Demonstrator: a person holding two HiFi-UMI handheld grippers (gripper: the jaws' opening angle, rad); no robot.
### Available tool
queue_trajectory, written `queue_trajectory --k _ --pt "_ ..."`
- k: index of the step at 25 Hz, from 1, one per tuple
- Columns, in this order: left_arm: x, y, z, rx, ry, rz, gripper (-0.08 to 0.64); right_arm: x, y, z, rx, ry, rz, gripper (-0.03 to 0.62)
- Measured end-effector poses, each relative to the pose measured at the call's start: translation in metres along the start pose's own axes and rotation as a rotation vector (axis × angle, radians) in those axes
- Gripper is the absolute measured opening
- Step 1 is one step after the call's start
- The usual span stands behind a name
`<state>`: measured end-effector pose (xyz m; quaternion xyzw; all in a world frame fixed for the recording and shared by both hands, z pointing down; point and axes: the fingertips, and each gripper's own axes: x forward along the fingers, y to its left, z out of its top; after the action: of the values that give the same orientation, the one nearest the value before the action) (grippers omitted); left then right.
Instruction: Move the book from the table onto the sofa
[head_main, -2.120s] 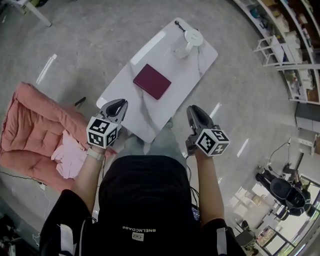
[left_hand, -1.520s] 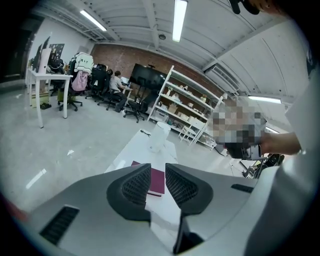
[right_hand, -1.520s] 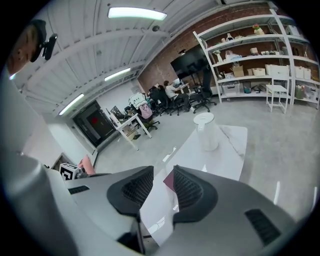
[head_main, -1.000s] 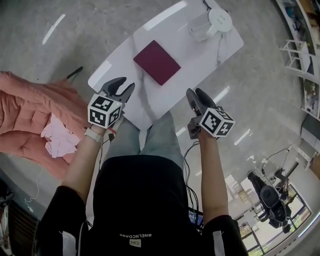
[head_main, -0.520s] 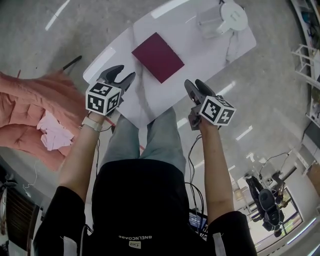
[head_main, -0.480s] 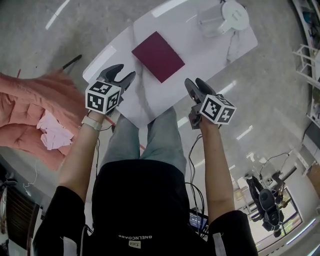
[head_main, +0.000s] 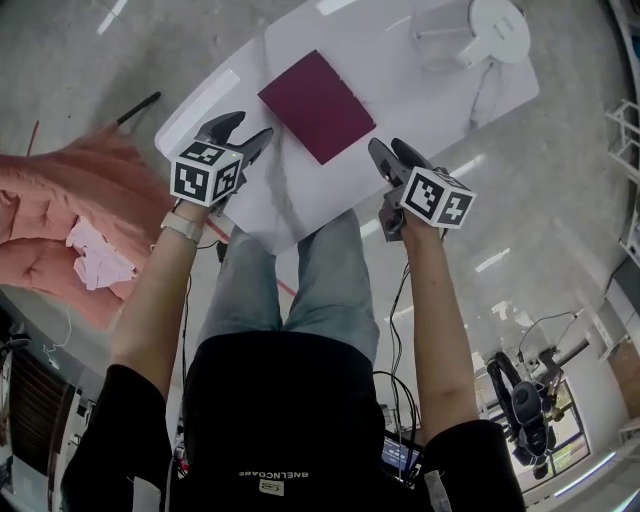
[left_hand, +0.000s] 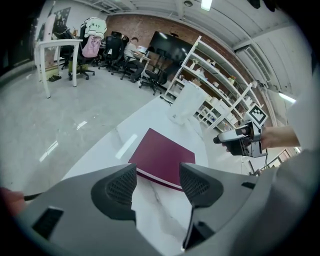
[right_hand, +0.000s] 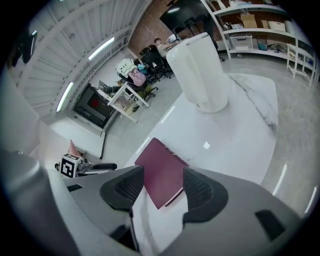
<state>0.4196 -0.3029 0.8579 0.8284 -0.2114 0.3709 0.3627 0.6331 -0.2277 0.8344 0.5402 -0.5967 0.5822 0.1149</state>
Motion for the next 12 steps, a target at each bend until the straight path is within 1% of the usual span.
queue_trajectory --k 6,12 --pt "0.039 0.014 -0.001 -0.033 0.004 0.005 0.259 0.037 -0.034 -0.004 0.0 0.066 0.011 0.244" --pt "0.072 0.034 -0.007 -0.062 0.018 0.043 0.264 0.065 -0.06 -0.008 0.003 0.108 0.008 0.247"
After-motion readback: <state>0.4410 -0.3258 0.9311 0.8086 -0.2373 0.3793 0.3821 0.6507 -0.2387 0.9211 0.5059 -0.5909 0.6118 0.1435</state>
